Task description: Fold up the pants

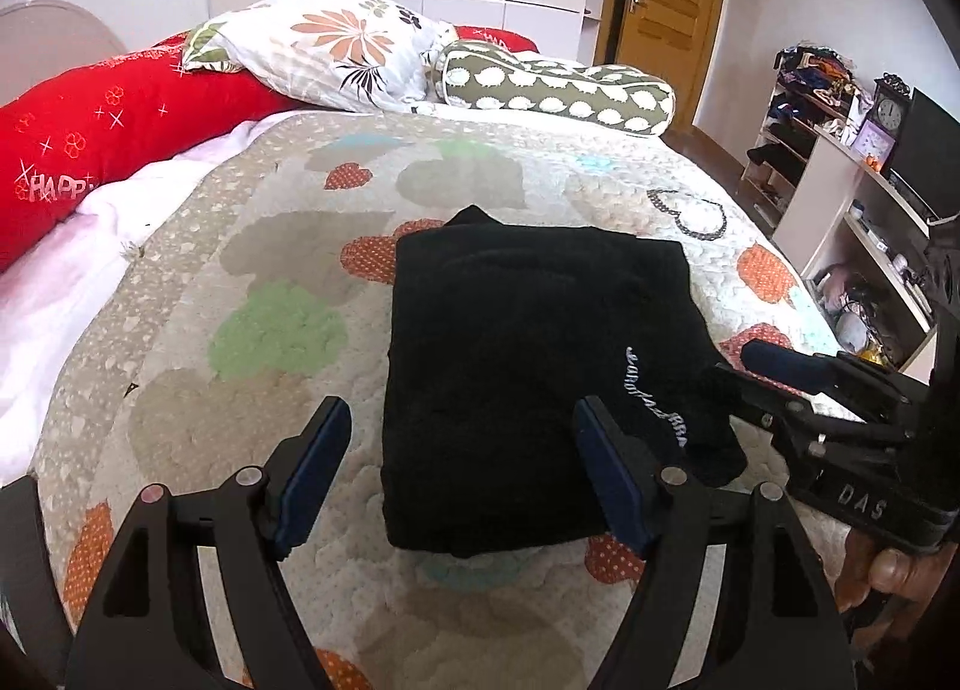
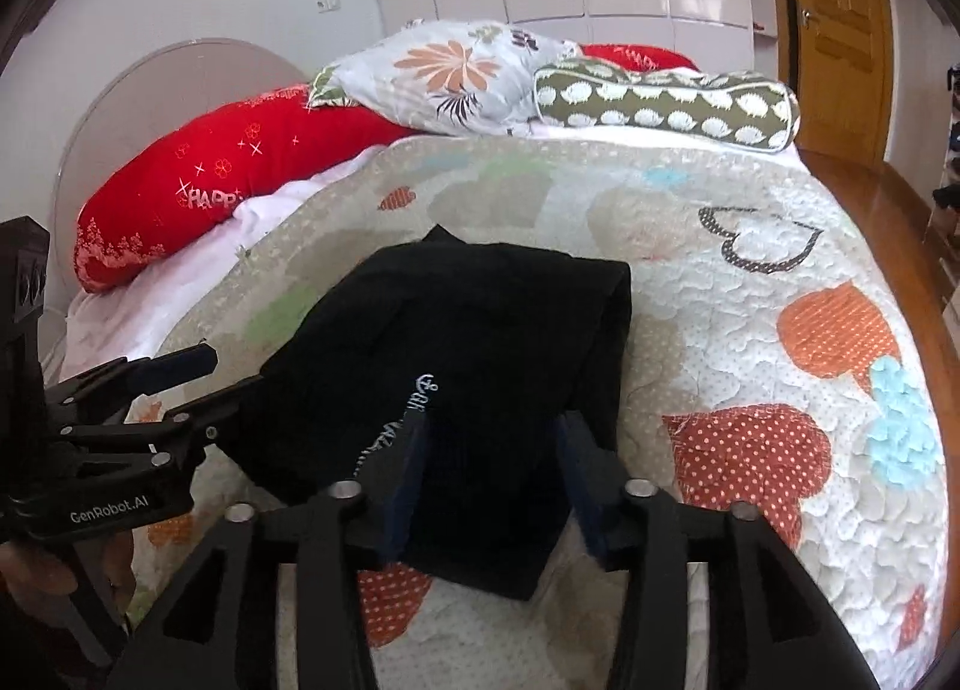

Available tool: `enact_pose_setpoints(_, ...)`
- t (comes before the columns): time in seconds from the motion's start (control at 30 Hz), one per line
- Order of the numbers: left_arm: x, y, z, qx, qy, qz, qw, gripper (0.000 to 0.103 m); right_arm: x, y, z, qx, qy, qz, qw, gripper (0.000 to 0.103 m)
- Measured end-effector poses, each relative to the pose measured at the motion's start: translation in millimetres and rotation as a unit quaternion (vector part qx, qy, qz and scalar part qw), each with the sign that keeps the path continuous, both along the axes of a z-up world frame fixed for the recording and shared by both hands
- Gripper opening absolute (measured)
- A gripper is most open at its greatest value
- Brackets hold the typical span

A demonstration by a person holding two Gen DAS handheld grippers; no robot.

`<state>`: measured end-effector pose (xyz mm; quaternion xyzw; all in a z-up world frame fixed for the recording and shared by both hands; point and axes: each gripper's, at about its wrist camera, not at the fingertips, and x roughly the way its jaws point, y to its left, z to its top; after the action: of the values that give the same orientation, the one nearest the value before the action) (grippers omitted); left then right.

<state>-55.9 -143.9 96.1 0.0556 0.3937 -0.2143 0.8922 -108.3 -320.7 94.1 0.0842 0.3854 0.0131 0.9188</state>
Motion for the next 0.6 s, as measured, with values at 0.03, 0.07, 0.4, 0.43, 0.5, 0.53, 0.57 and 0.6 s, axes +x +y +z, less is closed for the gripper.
enact_pose_setpoints(0.03,-1.9,0.0,0.5,0.001,-0.002,0.0,1.0,0.076,-2.4,3.0,1.4,-0.007,-0.004,-0.004,1.0,0.058)
enact_pose_setpoints(0.07,-4.2,0.2,1.4,0.002,-0.005,0.001,1.0,0.076,-3.6,5.0,2.4,-0.009,-0.007,-0.005,1.0,0.058)
enact_pose_setpoints(0.4,-16.8,9.2,8.6,-0.007,-0.01,0.023,0.9997,0.083,-10.8,22.0,0.2,-0.018,-0.006,-0.026,0.999,0.071)
enact_pose_setpoints(0.43,-17.2,10.1,9.1,-0.006,-0.011,0.025,0.9996,0.083,-12.7,23.5,1.6,-0.022,-0.007,-0.028,0.999,0.072)
enact_pose_setpoints(0.5,-18.5,11.8,10.2,-0.009,-0.008,0.027,0.9996,0.083,-15.7,24.8,4.5,-0.026,-0.011,-0.033,0.999,0.074)
enact_pose_setpoints(0.53,-19.2,12.7,10.4,-0.011,-0.006,0.028,0.9995,0.083,-17.1,24.9,5.7,-0.025,-0.013,-0.034,0.999,0.076)
enact_pose_setpoints(0.57,-20.1,13.2,11.0,-0.011,-0.005,0.029,0.9995,0.083,-18.4,24.9,6.7,-0.024,-0.014,-0.034,0.999,0.076)
enact_pose_setpoints(0.6,-20.9,13.2,11.2,-0.009,-0.003,0.029,0.9995,0.084,-20.1,24.8,8.1,-0.024,-0.016,-0.036,0.999,0.076)
